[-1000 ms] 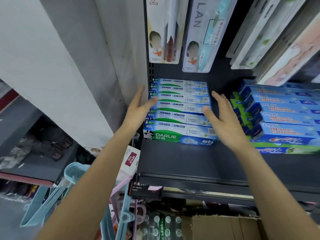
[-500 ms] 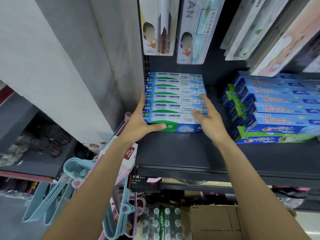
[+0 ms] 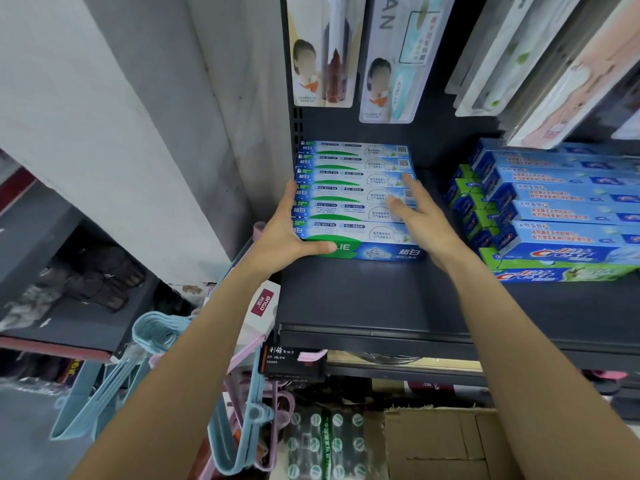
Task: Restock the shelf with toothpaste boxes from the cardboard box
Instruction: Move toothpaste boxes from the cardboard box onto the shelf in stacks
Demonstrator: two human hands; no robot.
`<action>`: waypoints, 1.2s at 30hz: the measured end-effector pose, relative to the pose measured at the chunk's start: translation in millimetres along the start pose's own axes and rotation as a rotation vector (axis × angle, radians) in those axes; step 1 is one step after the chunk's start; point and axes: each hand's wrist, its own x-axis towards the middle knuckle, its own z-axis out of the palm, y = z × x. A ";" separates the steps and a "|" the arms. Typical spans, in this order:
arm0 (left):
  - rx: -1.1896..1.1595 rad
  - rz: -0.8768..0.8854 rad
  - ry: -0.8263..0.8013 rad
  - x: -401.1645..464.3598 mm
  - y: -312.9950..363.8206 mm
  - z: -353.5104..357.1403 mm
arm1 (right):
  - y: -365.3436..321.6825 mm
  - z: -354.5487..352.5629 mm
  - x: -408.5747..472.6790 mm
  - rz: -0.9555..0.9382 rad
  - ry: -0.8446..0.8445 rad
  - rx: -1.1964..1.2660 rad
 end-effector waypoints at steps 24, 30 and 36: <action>0.630 0.414 0.316 -47.3 60.5 82.9 | -15.1 -67.0 -106.8 -0.447 0.242 -0.243; 0.436 0.279 0.201 -39.0 76.8 208.3 | 36.0 -173.2 -155.5 -0.397 0.512 -0.215; 0.730 0.197 0.211 6.0 61.3 254.3 | 84.3 -243.6 -139.4 -0.180 0.447 -0.244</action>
